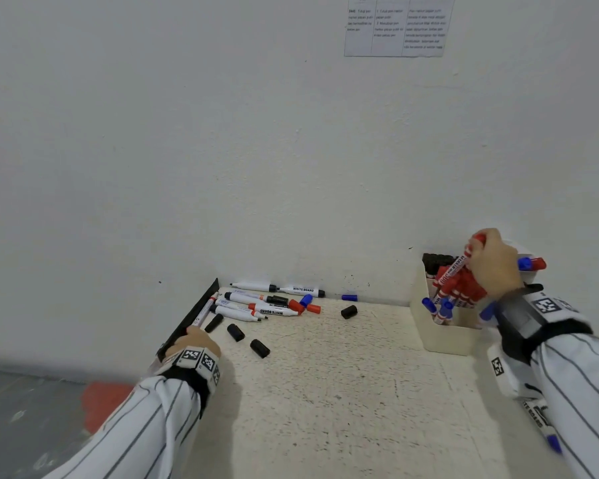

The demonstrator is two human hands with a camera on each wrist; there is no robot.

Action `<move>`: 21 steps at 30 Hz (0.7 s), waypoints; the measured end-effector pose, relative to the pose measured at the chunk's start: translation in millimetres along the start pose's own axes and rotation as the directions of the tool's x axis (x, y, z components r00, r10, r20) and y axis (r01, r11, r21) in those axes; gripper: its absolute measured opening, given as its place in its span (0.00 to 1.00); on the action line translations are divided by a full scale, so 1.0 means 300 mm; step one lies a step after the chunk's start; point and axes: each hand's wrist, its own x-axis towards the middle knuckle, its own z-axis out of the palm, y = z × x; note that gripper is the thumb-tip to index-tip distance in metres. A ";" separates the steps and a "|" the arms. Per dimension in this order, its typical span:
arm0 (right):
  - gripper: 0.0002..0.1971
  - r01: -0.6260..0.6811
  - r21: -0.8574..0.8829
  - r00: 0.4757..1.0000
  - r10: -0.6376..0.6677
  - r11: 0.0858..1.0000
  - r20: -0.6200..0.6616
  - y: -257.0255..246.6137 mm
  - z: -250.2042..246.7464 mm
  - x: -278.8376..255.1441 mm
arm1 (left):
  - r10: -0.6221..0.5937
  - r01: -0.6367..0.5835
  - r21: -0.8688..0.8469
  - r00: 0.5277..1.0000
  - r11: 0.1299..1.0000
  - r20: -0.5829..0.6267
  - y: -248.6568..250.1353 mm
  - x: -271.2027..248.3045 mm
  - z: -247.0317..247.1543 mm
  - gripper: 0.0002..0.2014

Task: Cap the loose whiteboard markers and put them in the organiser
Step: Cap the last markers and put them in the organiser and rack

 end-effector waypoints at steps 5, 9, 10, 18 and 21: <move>0.13 0.022 -0.085 0.992 -0.011 0.996 0.125 0.019 0.023 -0.001 | 0.030 -0.054 -0.343 0.997 0.938 -0.074 0.050 -0.068 -0.031 0.21; 0.13 0.085 -0.133 0.989 -0.068 0.987 0.128 0.037 0.068 0.005 | 0.175 -0.199 -0.521 0.980 0.830 -0.096 0.093 -0.130 -0.060 0.21; 0.11 0.081 -0.113 0.993 -0.070 0.990 0.095 0.045 0.079 0.006 | 0.212 -0.233 -0.558 0.972 0.796 -0.104 0.107 -0.143 -0.058 0.21; 0.12 0.048 -0.202 0.982 -0.009 0.978 0.191 0.053 0.130 -0.009 | 0.527 -0.340 -0.713 0.848 0.613 0.049 0.244 -0.309 0.016 0.17; 0.13 0.038 -0.268 0.976 0.022 0.963 0.217 0.043 0.137 -0.015 | 0.597 -0.360 -0.706 0.795 0.610 0.109 0.276 -0.356 0.048 0.18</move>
